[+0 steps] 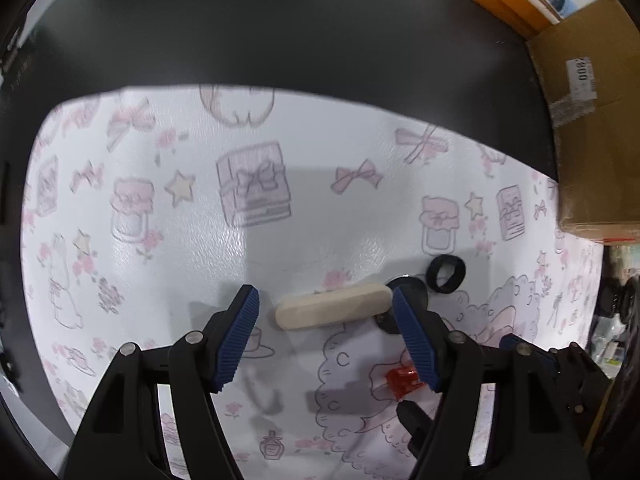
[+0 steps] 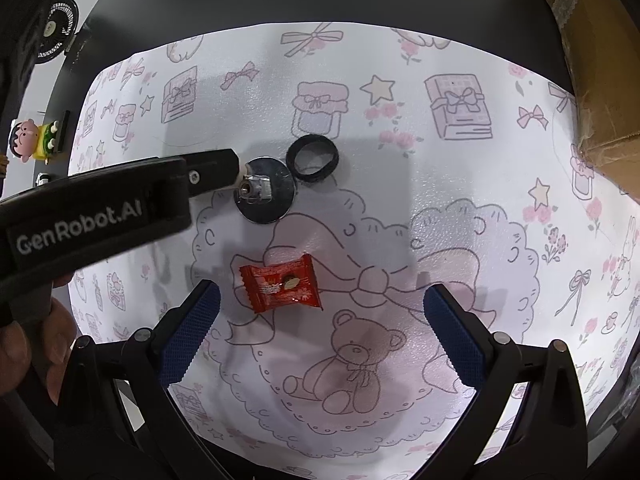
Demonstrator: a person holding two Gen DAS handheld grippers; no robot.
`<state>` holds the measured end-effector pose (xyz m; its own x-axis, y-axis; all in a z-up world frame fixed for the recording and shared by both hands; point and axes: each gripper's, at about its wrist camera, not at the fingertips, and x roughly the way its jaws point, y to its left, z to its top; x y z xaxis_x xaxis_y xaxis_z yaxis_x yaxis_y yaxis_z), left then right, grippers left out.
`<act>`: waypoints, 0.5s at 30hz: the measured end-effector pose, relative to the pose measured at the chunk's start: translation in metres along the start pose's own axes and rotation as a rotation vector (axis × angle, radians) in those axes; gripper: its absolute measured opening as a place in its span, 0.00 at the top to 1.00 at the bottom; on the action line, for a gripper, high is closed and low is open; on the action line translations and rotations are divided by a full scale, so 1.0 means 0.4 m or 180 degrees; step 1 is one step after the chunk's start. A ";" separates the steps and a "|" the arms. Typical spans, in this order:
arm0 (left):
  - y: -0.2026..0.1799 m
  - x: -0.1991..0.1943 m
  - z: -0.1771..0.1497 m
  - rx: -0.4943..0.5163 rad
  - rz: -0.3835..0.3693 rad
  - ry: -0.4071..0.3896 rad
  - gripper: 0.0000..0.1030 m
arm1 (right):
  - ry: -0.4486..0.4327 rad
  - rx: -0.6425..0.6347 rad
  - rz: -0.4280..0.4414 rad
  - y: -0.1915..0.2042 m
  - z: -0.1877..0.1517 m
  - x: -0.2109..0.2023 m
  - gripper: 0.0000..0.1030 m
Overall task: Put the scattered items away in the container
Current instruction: 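Close the left tool on the wooden stick while the right tool approaches the red candy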
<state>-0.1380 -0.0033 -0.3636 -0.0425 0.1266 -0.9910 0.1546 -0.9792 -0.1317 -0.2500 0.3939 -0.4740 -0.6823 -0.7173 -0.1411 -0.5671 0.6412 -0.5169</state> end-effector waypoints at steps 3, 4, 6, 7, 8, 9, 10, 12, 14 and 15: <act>-0.014 0.013 0.004 0.0062 0.0028 0.0006 0.34 | 0.0004 0.0017 -0.0043 -0.005 0.000 0.004 0.00; -0.019 0.017 0.004 0.0088 0.0040 0.0005 0.34 | -0.0008 0.0024 -0.0066 -0.006 0.000 0.005 0.00; -0.027 0.024 0.002 0.0154 0.0073 -0.0001 0.34 | -0.0004 0.0021 -0.0066 -0.007 -0.002 0.006 0.00; -0.032 0.028 0.001 0.0196 0.0095 -0.0006 0.34 | -0.0012 0.0020 -0.0073 -0.007 -0.003 0.006 0.00; -0.039 0.032 -0.002 0.0255 0.0129 -0.0012 0.34 | -0.0017 0.0022 -0.0080 -0.008 -0.004 0.007 0.00; -0.046 0.035 -0.005 0.0315 0.0170 -0.0015 0.33 | -0.0010 0.0023 -0.0079 -0.008 -0.004 0.009 0.00; -0.053 0.040 -0.008 0.0380 0.0220 -0.0021 0.33 | -0.0006 0.0022 -0.0077 -0.007 -0.004 0.011 0.00; -0.065 0.049 -0.018 0.0502 0.0315 -0.0045 0.33 | -0.0014 0.0009 -0.0079 -0.002 -0.003 0.013 0.00; -0.073 0.058 -0.028 0.0593 0.0389 -0.0072 0.33 | -0.0037 -0.0018 -0.0094 0.006 -0.001 0.013 0.00; -0.073 0.062 -0.032 0.0615 0.0412 -0.0085 0.35 | -0.0042 -0.0035 -0.0105 0.010 0.000 0.015 0.00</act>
<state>-0.1310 0.0303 -0.3847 -0.0612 -0.0038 -0.9981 -0.0313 -0.9995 0.0057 -0.2562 0.3923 -0.4770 -0.6571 -0.7416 -0.1353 -0.5943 0.6200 -0.5123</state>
